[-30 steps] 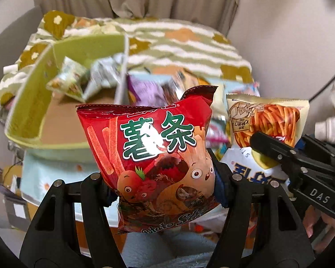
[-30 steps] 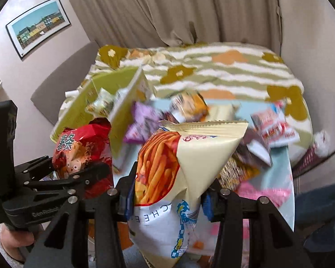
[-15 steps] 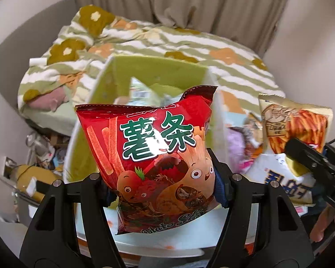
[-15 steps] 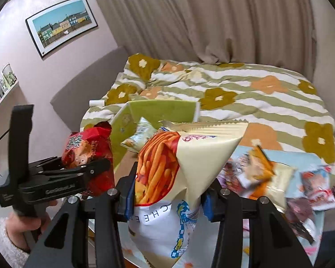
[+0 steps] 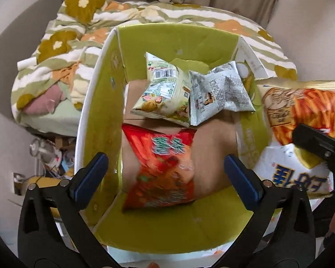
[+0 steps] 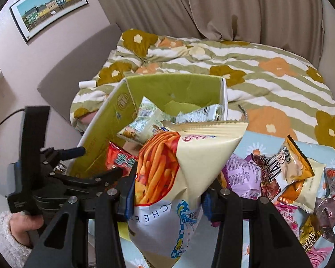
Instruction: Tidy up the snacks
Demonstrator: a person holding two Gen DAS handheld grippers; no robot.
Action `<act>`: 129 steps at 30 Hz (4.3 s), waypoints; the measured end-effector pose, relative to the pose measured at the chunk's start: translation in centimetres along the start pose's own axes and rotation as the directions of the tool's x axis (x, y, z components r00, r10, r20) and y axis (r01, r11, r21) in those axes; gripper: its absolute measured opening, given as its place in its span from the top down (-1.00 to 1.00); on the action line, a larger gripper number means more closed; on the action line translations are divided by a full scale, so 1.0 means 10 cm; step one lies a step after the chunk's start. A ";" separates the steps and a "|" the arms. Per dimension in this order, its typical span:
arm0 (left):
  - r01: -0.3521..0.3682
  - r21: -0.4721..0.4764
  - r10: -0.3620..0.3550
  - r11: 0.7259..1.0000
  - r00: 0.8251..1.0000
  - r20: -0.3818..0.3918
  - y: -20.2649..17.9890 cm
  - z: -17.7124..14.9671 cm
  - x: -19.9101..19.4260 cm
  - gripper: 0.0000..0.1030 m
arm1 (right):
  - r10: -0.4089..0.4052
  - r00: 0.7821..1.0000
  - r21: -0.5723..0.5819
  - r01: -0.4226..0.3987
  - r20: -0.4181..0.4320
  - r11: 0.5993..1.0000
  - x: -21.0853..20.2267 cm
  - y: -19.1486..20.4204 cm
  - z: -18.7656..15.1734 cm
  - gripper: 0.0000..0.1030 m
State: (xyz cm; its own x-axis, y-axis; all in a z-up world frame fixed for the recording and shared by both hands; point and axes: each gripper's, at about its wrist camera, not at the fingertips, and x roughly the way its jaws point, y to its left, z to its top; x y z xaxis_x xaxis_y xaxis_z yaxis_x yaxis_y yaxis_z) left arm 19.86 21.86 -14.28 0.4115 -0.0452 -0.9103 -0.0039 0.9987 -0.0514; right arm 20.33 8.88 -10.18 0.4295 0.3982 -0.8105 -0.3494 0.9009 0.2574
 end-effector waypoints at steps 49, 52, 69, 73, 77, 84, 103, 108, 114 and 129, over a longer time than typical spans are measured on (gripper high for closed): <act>-0.010 -0.179 0.043 0.984 0.982 0.182 0.09 -0.39 -0.84 -1.00 | 0.005 1.000 -0.056 -0.003 0.028 0.998 -0.27 0.05 -0.10 -0.97; 0.028 -0.150 0.008 0.988 0.971 0.238 0.01 -0.37 -0.99 -1.00 | -0.032 0.997 -0.030 0.034 0.069 0.999 -0.50 0.01 -0.13 -0.97; 0.207 0.172 -0.237 0.963 0.955 0.180 -1.34 -0.21 -0.90 -1.00 | -0.298 0.945 0.284 0.252 0.132 0.925 -1.58 -1.06 -0.89 -0.97; 0.238 0.235 -0.276 0.942 0.950 0.144 -1.81 -0.22 -0.83 -1.00 | -0.341 0.934 0.344 0.288 0.104 0.894 -1.74 -1.44 -1.16 -0.97; 0.283 0.270 -0.319 0.920 0.943 0.098 -2.29 -0.24 -0.71 -1.00 | -0.364 0.929 0.378 0.313 0.071 0.871 -1.85 -1.77 -1.43 -0.97; 0.319 0.346 -0.337 0.883 0.941 -0.007 -3.07 -0.37 -0.34 -1.00 | -0.360 0.932 0.412 0.316 0.033 0.855 -1.88 -2.25 -1.88 -0.97; 0.356 0.485 -0.317 0.799 0.934 -0.165 -4.10 -0.74 0.79 -0.60 | -0.318 0.948 0.407 0.297 -0.016 0.864 -1.23 -2.64 -2.40 -0.95; 0.359 0.516 -0.304 0.778 0.933 -0.192 -4.22 -0.80 0.92 -0.40 | -0.324 0.946 0.414 0.306 -0.030 0.857 -1.13 -2.69 -2.42 -0.92; 0.346 0.534 -0.266 0.771 0.938 -0.224 -4.22 -0.83 1.04 -0.06 | -0.313 0.949 0.409 0.298 -0.032 0.862 -1.06 -2.71 -2.42 -0.83; 0.313 0.539 -0.231 0.782 0.949 -0.215 -3.88 -0.74 1.07 -0.01 | -0.276 0.960 0.338 0.275 -0.045 0.900 -0.81 -2.65 -2.35 -0.80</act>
State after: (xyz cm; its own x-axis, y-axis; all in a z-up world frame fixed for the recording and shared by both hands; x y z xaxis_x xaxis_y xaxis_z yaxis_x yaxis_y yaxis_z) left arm 17.62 -17.54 -25.08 0.1950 -0.2790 -0.9403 0.6169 0.7802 -0.1036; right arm 6.50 -22.28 -22.81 0.4713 0.1257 -0.8730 0.0849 0.9787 0.1867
